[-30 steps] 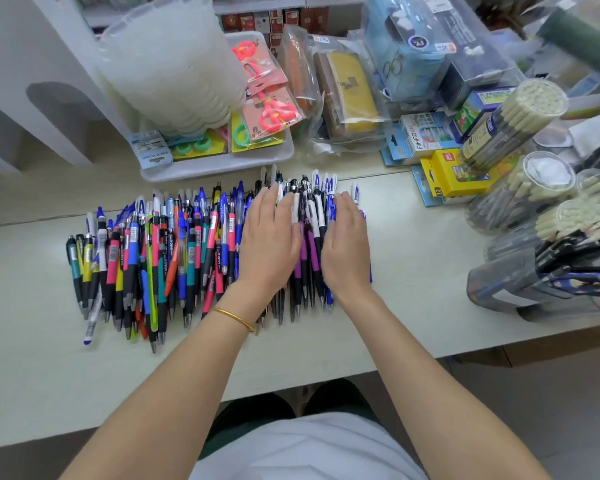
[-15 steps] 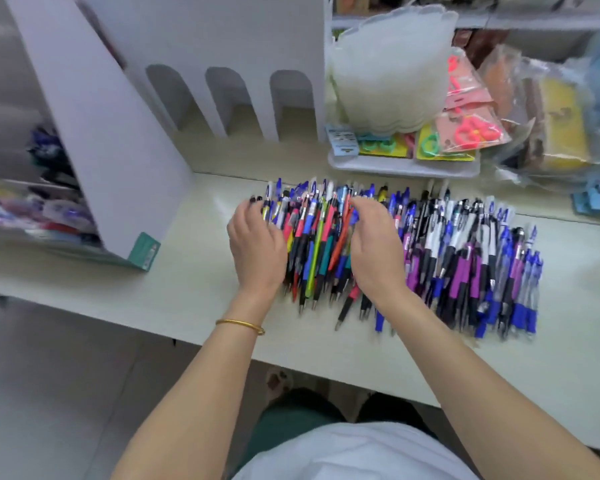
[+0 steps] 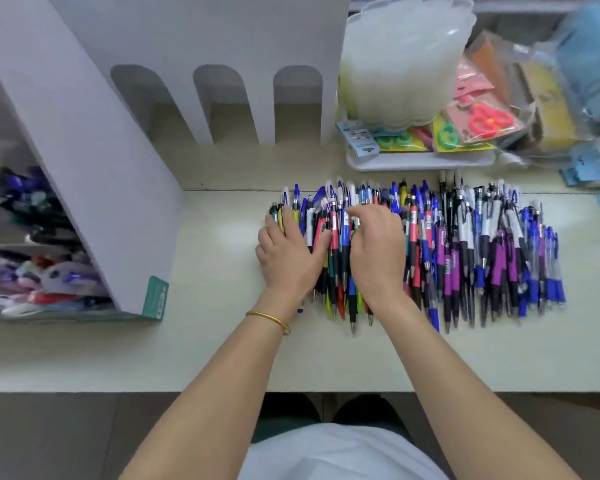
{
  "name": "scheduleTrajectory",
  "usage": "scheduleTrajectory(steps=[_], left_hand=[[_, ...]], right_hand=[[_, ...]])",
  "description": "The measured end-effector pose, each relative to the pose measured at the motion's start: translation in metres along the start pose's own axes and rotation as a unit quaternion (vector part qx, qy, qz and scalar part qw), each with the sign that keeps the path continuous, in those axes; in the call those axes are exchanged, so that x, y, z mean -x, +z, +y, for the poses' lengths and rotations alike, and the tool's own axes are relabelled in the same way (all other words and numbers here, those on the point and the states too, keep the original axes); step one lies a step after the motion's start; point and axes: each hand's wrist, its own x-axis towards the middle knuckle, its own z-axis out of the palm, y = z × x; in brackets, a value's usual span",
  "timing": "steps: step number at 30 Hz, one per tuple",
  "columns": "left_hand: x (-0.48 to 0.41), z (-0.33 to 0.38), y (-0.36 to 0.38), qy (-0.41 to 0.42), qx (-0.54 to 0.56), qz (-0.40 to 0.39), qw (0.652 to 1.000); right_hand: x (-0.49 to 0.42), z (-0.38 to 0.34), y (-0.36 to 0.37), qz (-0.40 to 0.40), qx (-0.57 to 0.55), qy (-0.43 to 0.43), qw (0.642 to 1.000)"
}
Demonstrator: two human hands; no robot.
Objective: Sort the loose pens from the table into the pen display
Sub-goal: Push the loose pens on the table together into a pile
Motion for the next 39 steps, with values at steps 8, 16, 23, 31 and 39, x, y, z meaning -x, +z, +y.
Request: scheduleTrajectory(steps=[8,16,23,31,39], left_hand=[[-0.008,-0.003,-0.008,0.011,0.002,-0.012,1.000],[-0.011,-0.002,-0.007,-0.003,-0.005,-0.031,1.000],[-0.013,-0.005,-0.006,-0.001,-0.025,-0.020,0.999],[-0.021,0.000,-0.011,-0.042,-0.015,-0.020,0.999],[-0.029,-0.003,-0.015,-0.066,0.024,-0.040,0.997]], right_hand=[[-0.002,-0.004,0.006,-0.019,0.010,0.017,1.000],[-0.004,-0.004,0.008,-0.037,0.002,0.026,0.999],[-0.005,0.001,0.010,-0.049,-0.001,0.021,0.999],[-0.006,0.002,0.009,-0.052,-0.008,0.009,0.999],[-0.008,0.001,0.010,-0.059,-0.009,0.000,0.998]])
